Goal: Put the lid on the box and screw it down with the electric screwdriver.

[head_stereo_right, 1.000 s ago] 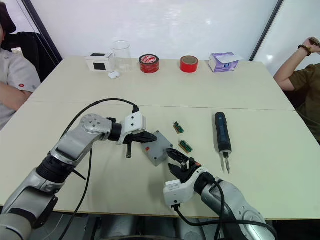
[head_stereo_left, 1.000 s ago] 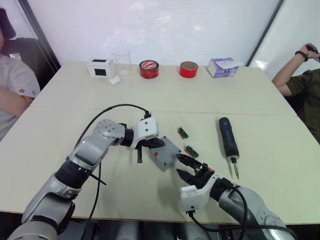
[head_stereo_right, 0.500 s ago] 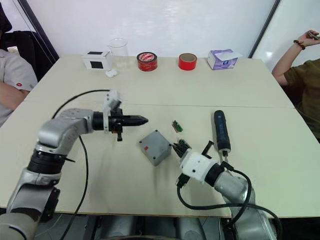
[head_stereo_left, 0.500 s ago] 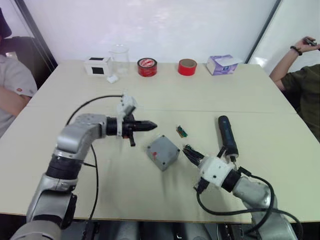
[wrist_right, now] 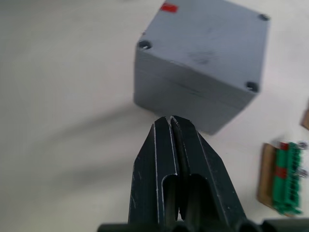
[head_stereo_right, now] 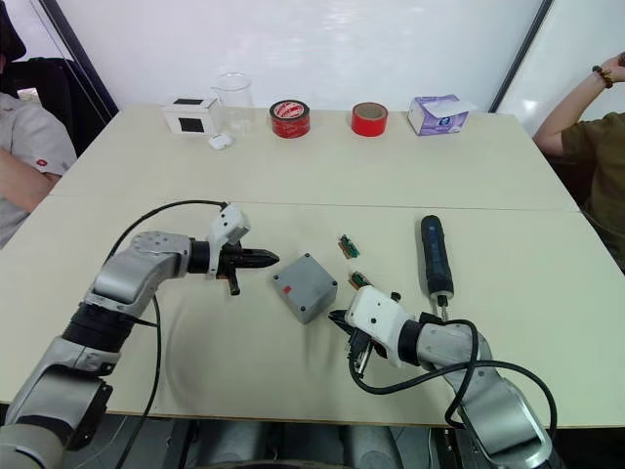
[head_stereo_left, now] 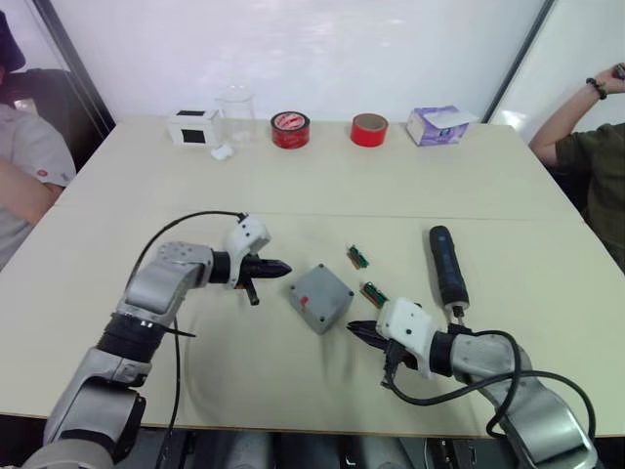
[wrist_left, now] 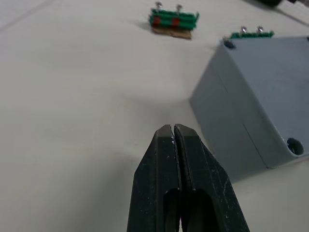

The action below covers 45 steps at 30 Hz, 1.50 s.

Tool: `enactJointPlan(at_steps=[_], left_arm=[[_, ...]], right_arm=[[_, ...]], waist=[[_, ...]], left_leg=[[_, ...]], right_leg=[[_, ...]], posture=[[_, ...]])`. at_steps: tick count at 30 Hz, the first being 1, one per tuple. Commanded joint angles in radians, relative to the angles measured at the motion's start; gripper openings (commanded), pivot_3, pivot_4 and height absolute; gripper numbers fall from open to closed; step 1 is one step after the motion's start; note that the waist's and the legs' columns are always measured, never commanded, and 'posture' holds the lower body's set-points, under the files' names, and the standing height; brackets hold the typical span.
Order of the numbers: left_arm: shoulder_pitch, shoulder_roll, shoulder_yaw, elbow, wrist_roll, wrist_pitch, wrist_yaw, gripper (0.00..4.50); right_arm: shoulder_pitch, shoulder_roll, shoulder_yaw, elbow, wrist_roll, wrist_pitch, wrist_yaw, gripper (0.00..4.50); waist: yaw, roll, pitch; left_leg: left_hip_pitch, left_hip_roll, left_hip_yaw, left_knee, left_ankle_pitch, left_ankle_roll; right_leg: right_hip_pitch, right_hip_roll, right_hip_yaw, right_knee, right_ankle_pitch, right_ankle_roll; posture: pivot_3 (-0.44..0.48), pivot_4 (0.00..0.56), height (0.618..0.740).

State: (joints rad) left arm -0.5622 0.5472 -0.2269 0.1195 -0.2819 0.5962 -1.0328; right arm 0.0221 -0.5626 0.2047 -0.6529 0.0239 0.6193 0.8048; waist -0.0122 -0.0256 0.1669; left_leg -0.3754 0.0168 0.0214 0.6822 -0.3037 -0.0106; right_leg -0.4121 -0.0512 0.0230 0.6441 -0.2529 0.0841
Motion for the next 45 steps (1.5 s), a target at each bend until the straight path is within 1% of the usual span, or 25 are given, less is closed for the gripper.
enactJointPlan(at_steps=[1,5,12,27,29,31,33,35,37,38,39,41,42,45], left_arm=[[0.041,0.001,-0.024,-0.082,0.001,0.005,-0.008,0.0],[0.099,0.019,-0.024,-0.198,-0.037,0.077,-0.023,0.0],[0.174,0.057,-0.029,-0.317,-0.058,0.139,-0.024,0.0],[0.175,0.059,-0.01,-0.292,-0.043,0.143,0.005,0.0],[0.173,0.078,0.025,-0.293,-0.052,0.147,0.008,0.0],[0.174,0.075,0.092,-0.306,-0.083,0.157,0.036,0.0],[0.193,0.061,0.162,-0.336,-0.086,0.117,0.096,0.0],[0.208,0.07,0.219,-0.368,-0.104,0.094,0.109,0.0],[0.184,0.081,0.264,-0.365,-0.18,0.148,0.072,0.0],[0.152,0.082,0.289,-0.348,-0.245,0.2,0.04,0.0],[0.121,0.082,0.309,-0.332,-0.3,0.244,0.02,0.0],[0.054,0.089,0.308,-0.323,-0.34,0.295,0.012,0.0],[0.027,0.096,0.291,-0.332,-0.346,0.308,0.007,0.0],[-0.006,0.137,0.207,-0.393,-0.342,0.306,-0.049,0.0]], right_arm=[[-0.052,0.036,0.03,0.077,-0.018,-0.056,-0.063,0.03],[-0.073,0.036,0.047,0.108,-0.019,-0.083,-0.08,0.03],[-0.106,0.03,0.042,0.135,-0.016,-0.091,-0.098,0.03],[-0.126,0.02,0.047,0.109,0.008,-0.036,-0.092,0.03],[-0.099,0.016,0.015,0.069,0.025,-0.001,-0.101,0.03],[-0.059,0.001,-0.025,0.004,0.07,0.048,-0.088,0.03],[-0.027,-0.011,-0.082,-0.063,0.119,0.105,-0.082,0.03],[-0.001,-0.018,-0.166,-0.12,0.199,0.159,-0.065,0.03],[0.012,-0.005,-0.261,-0.153,0.296,0.212,-0.052,0.03],[0.013,0.008,-0.302,-0.155,0.333,0.224,-0.055,0.03],[0.013,0.013,-0.328,-0.149,0.352,0.229,-0.063,0.03],[0.008,0.009,-0.347,-0.107,0.34,0.201,-0.09,0.03],[0.005,0.007,-0.345,-0.076,0.326,0.188,-0.107,0.55],[-0.004,0.002,-0.328,-0.008,0.303,0.147,-0.134,1.52]], waist=[[-0.002,0.0,0.0],[0.0,0.0,0.0],[0.0,0.001,0.001],[0.0,0.001,0.001],[0.0,0.001,0.001],[0.0,0.001,0.001],[0.001,0.001,0.001],[0.0,0.001,0.001],[0.001,0.001,0.001],[0.001,0.001,0.001],[0.002,0.001,0.001],[0.005,0.001,0.002],[0.005,0.001,0.002],[-0.002,0.001,0.002]], left_leg=[[0.0,0.0,0.0,0.0,0.0,0.0],[-0.001,0.0,0.0,-0.002,0.0,0.0],[-0.002,0.001,0.0,-0.002,0.0,0.0],[-0.002,0.001,0.0,-0.002,0.0,0.0],[-0.002,0.001,0.0,-0.002,0.0,0.0],[-0.004,0.001,0.0,-0.002,0.0,0.0],[-0.01,0.002,0.0,-0.001,0.0,0.0],[-0.013,0.002,0.0,-0.001,0.0,0.0],[-0.014,0.002,0.0,-0.001,0.0,0.0],[-0.014,0.002,0.0,0.0,0.0,0.0],[-0.014,0.002,0.0,0.0,0.0,0.0],[-0.014,0.001,-0.001,0.0,0.0,0.0],[-0.014,0.001,-0.001,0.001,0.0,0.0],[-0.014,-0.001,0.0,0.0,0.0,0.0]], right_leg=[[0.0,0.0,0.0,0.0,0.0,0.0],[-0.002,0.0,0.001,0.001,0.0,0.0],[-0.003,-0.001,0.001,0.0,0.0,0.0],[-0.003,-0.001,0.001,0.0,0.0,0.0],[-0.004,-0.001,0.001,0.0,0.0,0.0],[-0.005,0.0,0.001,0.0,0.0,0.0],[-0.012,0.0,0.001,0.001,0.0,0.0],[-0.014,-0.001,0.0,0.001,0.001,0.001],[-0.014,-0.001,0.001,0.001,0.002,0.003],[-0.014,-0.001,0.0,0.001,0.002,0.003],[-0.014,-0.001,0.0,0.001,0.002,0.003],[-0.014,-0.001,-0.001,0.001,0.002,0.003],[-0.014,-0.001,-0.001,0.001,0.001,0.001],[-0.014,-0.001,0.0,0.0,0.001,0.001]], posture=[[0.0,0.15,0.74],[0.0,0.15,0.74],[0.0,0.15,0.74],[0.0,0.15,0.74],[0.0,0.15,0.74],[0.0,0.15,0.74],[0.0,0.15,0.74],[0.0,0.15,0.74],[0.0,0.15,0.74],[0.0,0.15,0.74],[0.0,0.15,0.74],[0.0,0.15,0.74],[0.0,0.15,0.74],[0.0,0.15,0.74]])
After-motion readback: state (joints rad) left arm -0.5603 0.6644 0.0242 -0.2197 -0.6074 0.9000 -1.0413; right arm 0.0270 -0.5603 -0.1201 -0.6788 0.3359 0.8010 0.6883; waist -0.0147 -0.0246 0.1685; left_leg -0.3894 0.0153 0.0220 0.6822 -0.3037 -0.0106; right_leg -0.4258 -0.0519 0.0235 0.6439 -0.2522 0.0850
